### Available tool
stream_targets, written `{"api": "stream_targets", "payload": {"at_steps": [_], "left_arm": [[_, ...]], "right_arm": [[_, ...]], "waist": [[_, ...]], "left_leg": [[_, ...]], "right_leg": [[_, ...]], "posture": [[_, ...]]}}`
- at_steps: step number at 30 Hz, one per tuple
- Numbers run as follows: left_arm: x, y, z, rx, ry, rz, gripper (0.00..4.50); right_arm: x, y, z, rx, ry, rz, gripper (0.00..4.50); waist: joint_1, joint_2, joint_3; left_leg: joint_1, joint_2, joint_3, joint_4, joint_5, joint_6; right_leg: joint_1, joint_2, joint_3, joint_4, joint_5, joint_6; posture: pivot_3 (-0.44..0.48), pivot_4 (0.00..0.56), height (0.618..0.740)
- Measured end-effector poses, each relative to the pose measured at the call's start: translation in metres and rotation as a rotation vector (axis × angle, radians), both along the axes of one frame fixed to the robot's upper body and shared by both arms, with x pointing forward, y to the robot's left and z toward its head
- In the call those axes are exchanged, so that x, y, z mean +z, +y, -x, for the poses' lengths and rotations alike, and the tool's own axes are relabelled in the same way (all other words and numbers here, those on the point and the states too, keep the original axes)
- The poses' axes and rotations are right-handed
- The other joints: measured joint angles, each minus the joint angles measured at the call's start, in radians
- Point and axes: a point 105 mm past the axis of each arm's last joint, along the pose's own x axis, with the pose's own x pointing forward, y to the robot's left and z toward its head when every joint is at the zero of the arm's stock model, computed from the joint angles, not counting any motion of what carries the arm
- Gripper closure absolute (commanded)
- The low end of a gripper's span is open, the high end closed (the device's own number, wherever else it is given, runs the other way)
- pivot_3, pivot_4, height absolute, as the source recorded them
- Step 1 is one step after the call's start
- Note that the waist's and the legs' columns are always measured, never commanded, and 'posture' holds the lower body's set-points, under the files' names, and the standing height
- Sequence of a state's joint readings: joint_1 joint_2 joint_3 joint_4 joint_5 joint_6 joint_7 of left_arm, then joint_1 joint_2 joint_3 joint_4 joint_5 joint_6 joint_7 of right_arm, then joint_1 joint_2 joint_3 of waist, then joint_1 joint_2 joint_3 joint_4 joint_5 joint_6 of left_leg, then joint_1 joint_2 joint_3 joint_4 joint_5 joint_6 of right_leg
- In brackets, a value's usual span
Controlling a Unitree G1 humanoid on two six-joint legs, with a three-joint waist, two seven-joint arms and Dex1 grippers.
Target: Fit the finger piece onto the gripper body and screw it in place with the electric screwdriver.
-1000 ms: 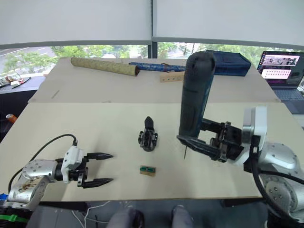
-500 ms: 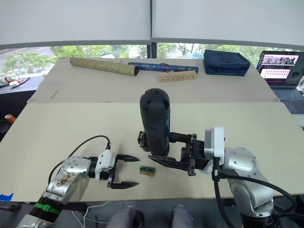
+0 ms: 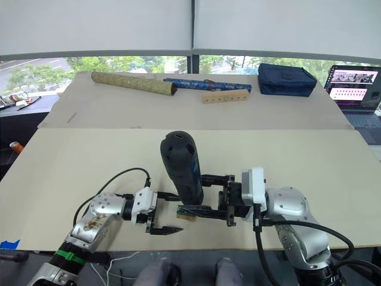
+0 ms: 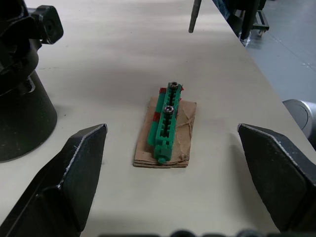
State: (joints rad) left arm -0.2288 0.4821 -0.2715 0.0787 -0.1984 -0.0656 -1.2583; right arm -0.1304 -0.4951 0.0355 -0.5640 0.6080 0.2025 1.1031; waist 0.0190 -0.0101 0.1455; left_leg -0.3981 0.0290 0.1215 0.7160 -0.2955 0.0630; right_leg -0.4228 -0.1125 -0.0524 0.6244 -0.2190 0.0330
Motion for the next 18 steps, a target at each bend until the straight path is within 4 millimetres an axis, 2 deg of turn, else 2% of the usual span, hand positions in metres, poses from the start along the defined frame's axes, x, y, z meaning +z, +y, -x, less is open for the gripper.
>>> {"api": "stream_targets", "payload": {"at_steps": [18], "left_arm": [[-0.001, -0.001, 0.000, 0.010, -0.020, 0.000, 0.00]], "right_arm": [[-0.011, 0.009, -0.005, 0.010, -0.002, 0.009, 2.57]], "waist": [[0.001, 0.000, 0.000]], "left_leg": [[0.000, 0.000, 0.000, 0.000, 0.000, 0.000]], "right_leg": [[0.000, 0.000, 0.000, 0.000, 0.000, 0.000]], "posture": [[0.000, 0.150, 0.740]]}}
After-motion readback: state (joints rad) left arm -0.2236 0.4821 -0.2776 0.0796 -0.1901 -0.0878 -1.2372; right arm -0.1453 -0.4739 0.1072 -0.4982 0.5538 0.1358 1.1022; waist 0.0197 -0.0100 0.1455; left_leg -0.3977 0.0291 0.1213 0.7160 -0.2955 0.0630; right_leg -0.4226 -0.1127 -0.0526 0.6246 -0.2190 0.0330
